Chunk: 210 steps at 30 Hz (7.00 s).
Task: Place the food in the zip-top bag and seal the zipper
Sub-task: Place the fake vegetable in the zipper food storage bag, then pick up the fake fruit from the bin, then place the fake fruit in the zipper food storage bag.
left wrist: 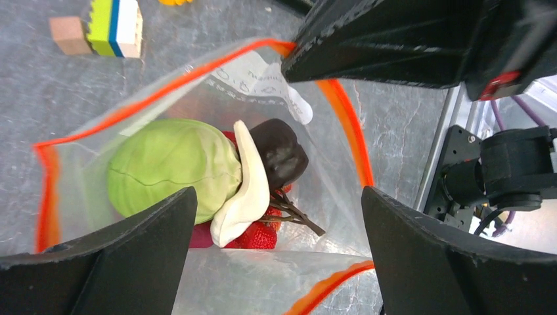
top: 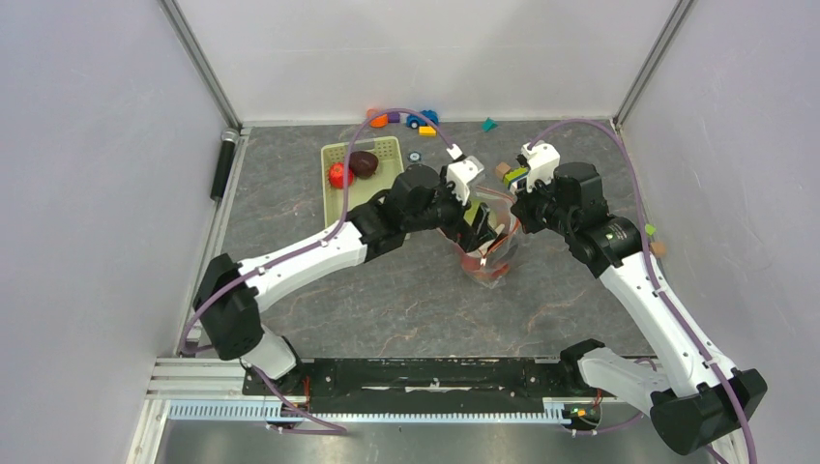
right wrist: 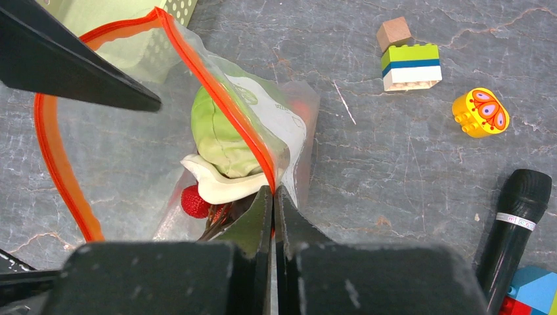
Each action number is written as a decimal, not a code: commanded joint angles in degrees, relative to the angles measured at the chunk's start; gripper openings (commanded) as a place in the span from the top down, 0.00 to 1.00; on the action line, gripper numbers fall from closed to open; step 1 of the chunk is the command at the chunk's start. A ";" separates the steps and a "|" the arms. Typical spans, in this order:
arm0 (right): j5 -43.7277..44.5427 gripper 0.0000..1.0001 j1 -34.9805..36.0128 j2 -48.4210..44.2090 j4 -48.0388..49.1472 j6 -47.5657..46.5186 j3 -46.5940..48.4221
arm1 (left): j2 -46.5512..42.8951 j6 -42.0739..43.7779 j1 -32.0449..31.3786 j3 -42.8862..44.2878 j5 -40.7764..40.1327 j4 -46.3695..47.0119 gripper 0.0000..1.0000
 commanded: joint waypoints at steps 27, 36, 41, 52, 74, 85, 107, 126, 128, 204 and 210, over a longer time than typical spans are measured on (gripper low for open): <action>2.14 1.00 -0.16 -1.67 1.75 0.01 0.72 | -1.82 -10.22 25.23 7.99 -25.16 -15.41 0.00; 3.62 1.00 -0.21 -1.78 1.39 0.02 0.19 | 10.52 -10.97 32.92 13.36 -29.31 -17.12 0.00; 3.90 1.00 -0.18 -1.16 1.29 -0.07 0.27 | 15.40 -10.38 35.06 15.42 -30.93 -17.22 0.00; 3.98 1.00 -0.16 -0.56 1.43 -0.18 0.26 | 24.49 -9.57 38.51 20.69 -27.88 -17.93 0.05; 4.77 1.00 -0.20 -1.10 1.04 -0.17 0.44 | 33.14 -9.03 40.43 24.50 -27.00 -20.68 0.14; 4.77 1.00 -0.18 -1.09 0.96 -0.29 0.54 | 33.55 -9.21 40.63 24.59 -26.29 -21.24 0.53; 4.60 1.00 -0.18 -1.33 0.87 -0.47 0.12 | 16.22 -12.39 40.45 17.86 -20.64 -20.79 0.93; 2.26 1.00 -0.16 -0.99 2.79 -0.34 -0.98 | -5.74 -10.50 28.53 11.07 -8.16 -15.20 0.86; 2.14 1.00 -0.18 -0.92 2.97 -0.35 -0.99 | -6.77 -8.95 25.63 11.35 -8.01 -15.11 0.85; 1.66 1.00 -0.18 -2.33 3.30 -0.36 -1.57 | 0.47 -0.42 0.28 17.86 -9.81 -20.18 0.00; 1.99 1.00 -0.22 -2.66 3.33 -0.43 -1.82 | -3.82 -1.54 1.13 15.16 -25.68 -16.85 0.00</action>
